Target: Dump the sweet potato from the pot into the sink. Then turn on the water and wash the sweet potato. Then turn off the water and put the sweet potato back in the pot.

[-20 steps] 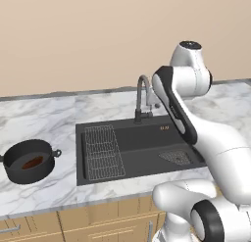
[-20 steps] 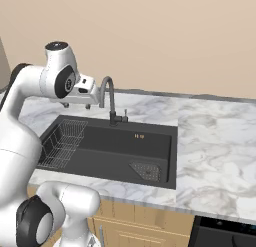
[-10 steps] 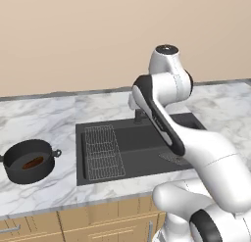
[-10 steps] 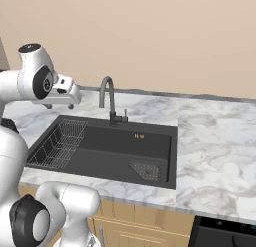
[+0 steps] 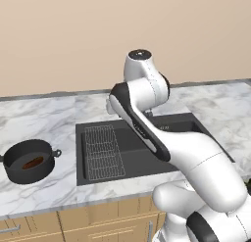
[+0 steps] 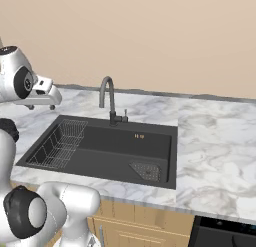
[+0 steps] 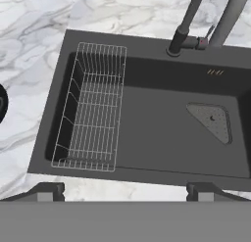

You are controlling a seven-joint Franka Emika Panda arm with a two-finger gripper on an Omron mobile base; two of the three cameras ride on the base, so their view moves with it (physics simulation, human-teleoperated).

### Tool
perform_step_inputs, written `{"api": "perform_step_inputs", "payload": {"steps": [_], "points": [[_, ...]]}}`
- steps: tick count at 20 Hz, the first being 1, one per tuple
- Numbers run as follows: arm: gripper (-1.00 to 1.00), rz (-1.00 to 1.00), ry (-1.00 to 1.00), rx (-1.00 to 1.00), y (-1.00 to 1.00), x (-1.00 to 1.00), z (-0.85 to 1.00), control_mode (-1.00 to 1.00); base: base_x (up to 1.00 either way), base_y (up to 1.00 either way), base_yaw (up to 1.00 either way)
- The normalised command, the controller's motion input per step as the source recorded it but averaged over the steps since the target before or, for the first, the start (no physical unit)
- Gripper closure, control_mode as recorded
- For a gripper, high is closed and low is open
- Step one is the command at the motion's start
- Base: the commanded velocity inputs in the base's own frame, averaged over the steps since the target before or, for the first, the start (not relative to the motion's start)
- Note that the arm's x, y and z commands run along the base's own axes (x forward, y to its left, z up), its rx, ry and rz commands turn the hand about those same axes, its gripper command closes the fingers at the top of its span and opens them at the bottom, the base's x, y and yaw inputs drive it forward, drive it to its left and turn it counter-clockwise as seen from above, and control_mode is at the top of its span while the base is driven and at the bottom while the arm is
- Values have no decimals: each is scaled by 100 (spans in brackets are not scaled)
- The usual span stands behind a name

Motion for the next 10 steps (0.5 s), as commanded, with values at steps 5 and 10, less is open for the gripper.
{"api": "perform_step_inputs", "payload": {"steps": [5, 10], "points": [[-100, 0, 0, 0, 62, 0, -11, -100, 0, 0, 0], [-100, 0, 1, 0, 57, 0, -17, -100, 0, 0, 0]]}}
